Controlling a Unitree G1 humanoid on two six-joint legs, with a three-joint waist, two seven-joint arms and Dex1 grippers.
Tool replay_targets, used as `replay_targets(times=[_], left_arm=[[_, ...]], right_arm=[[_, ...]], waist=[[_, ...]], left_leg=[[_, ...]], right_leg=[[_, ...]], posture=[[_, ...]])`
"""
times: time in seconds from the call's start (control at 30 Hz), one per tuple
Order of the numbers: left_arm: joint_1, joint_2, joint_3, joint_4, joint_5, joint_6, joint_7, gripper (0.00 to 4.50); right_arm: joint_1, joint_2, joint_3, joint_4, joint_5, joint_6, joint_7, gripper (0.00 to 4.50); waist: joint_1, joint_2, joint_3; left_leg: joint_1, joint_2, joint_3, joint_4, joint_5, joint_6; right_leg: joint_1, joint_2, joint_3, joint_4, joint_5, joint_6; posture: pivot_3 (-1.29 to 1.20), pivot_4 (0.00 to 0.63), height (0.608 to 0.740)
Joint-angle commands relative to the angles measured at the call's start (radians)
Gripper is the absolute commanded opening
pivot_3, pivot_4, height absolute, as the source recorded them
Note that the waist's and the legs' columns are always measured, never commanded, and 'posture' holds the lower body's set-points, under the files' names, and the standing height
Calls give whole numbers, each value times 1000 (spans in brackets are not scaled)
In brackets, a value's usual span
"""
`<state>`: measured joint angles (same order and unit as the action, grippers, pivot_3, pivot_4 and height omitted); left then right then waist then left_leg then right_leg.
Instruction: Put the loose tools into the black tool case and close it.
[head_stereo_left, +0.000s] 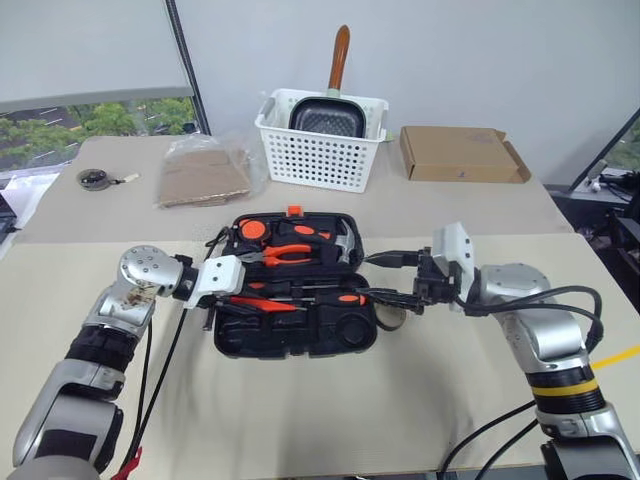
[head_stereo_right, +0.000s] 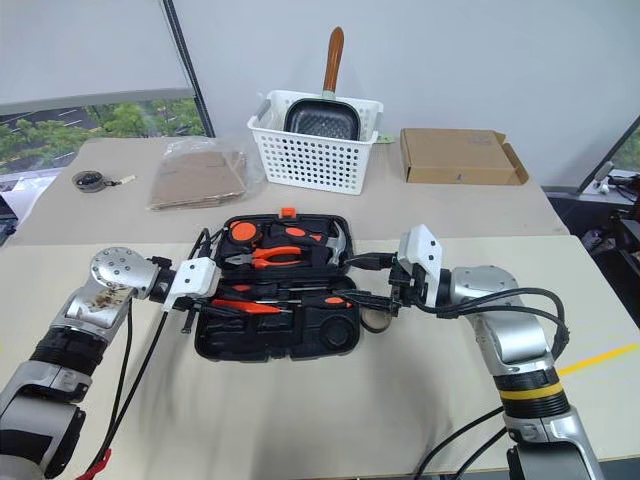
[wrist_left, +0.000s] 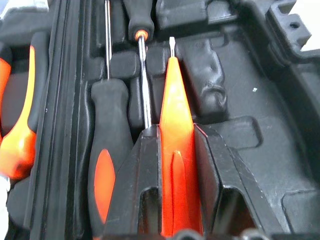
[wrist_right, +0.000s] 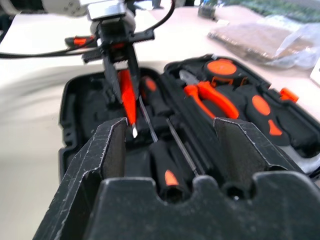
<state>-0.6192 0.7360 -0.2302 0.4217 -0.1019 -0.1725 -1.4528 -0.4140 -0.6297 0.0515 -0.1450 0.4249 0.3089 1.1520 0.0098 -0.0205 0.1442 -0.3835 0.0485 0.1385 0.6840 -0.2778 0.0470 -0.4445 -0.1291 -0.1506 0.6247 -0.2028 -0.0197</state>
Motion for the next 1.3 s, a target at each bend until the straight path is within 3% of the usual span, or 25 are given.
replay_targets(times=[0.03,0.67,0.7,0.9,1.2,1.23,1.27,1.3], left_arm=[[7,6,-14,9,39,12,15,474],[91,43,-45,-103,79,94,53,474],[93,43,-44,-108,74,84,50,1474],[83,14,17,-182,14,113,106,3538],[55,55,191,-435,-252,444,129,3538],[62,58,199,-447,-251,469,150,3019],[79,65,200,-458,-247,474,155,2881],[113,79,196,-471,-247,469,135,2467]], right_arm=[[-2,-23,-17,-35,32,3,29,3199],[-49,4,7,15,10,-28,28,3199],[-49,4,7,15,9,-29,27,3199],[-42,7,10,11,8,-33,20,3199],[-29,11,7,18,-6,-45,25,3199],[-28,13,9,20,-7,-48,24,3199],[-27,16,10,21,-9,-50,23,3199],[-28,20,13,23,-10,-51,21,3199]], waist=[[0,0,0],[-4,1,0],[-4,1,0],[-7,1,-1],[0,1,0],[0,1,0],[0,1,0],[0,1,0]], left_leg=[[1,0,0,0,-1,2],[4,2,-1,9,-2,3],[4,2,-2,9,-2,3],[3,2,-1,9,-3,4],[-2,1,-2,12,0,-1],[-2,1,-2,11,0,-1],[-2,1,-2,11,0,-1],[-1,1,-2,11,0,0]], right_leg=[[0,0,0,0,0,0],[4,0,1,5,0,0],[4,0,1,5,0,0],[4,0,1,5,0,0],[2,0,0,3,0,1],[2,0,1,3,0,1],[3,0,0,3,0,1],[3,0,1,3,0,1]], posture=[[0,150,700],[0,150,700],[0,150,700],[0,150,700],[0,150,700],[0,150,700],[0,150,700],[0,150,700]])
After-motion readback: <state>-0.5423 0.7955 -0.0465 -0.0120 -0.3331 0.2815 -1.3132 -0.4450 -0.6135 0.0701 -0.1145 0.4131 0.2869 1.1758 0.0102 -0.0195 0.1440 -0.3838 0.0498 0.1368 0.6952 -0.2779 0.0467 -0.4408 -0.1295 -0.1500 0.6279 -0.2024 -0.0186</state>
